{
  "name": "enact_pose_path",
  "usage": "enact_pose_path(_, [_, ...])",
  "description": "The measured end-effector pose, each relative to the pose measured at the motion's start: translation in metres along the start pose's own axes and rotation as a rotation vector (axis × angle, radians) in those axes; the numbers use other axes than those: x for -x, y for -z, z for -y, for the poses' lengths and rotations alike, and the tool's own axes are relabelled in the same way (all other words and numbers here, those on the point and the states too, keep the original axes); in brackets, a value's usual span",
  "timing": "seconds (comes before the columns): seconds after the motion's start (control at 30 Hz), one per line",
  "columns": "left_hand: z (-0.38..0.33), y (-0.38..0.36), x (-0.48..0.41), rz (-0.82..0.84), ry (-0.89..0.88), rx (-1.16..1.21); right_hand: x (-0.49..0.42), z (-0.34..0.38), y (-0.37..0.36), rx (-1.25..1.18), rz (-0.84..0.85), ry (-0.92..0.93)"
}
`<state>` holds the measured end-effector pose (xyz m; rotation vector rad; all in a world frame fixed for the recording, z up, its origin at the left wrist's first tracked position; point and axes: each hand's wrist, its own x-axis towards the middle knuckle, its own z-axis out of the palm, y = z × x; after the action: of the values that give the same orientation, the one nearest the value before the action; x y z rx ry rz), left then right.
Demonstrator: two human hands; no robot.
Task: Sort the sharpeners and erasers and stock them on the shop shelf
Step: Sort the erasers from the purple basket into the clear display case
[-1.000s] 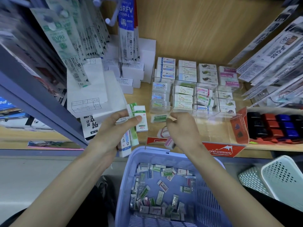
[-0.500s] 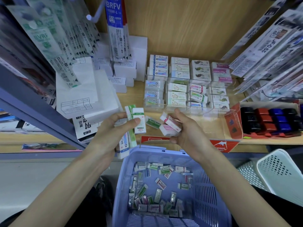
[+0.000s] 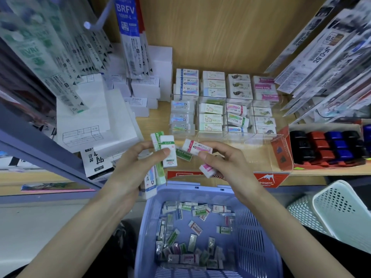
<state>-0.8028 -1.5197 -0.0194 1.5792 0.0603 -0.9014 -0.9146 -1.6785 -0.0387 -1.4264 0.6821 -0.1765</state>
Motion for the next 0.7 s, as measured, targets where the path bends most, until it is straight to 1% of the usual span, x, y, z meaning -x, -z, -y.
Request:
enact_pose_path(0.1, [-0.001, -0.007, 0.000, 0.008, -0.006, -0.012, 0.003, -0.002, 0.008, 0.020, -0.113, 0.019])
enact_pose_path(0.27, [0.001, -0.025, -0.001, 0.033, -0.021, -0.033, 0.001, 0.007, 0.029, 0.085, -0.297, 0.116])
enact_pose_path(0.33, [0.002, -0.033, -0.003, 0.045, -0.024, -0.055, -0.002, 0.012, 0.039, 0.099, -0.357, 0.130])
enact_pose_path(0.4, [0.002, -0.040, -0.006, 0.057, -0.011, -0.071, -0.008, 0.014, 0.048, 0.143, -0.453, 0.137])
enact_pose_path(0.47, [0.002, -0.047, -0.009, 0.071, -0.005, -0.084, -0.017, 0.015, 0.057, 0.283, -0.597, 0.154])
enact_pose_path(0.53, [0.002, -0.052, -0.012, 0.071, -0.012, -0.086, -0.030, 0.015, 0.061, 0.498, -0.688, 0.122])
enact_pose_path(0.57, [0.002, -0.054, -0.013, 0.075, -0.016, -0.081, -0.036, 0.015, 0.061, 0.611, -0.701, 0.081])
enact_pose_path(0.63, [0.002, -0.057, -0.014, 0.081, -0.017, -0.087, -0.046, 0.011, 0.058, 0.787, -0.673, 0.027])
enact_pose_path(0.7, [0.002, -0.058, -0.014, 0.076, -0.011, -0.088, -0.051, 0.004, 0.058, 0.815, -0.577, 0.079])
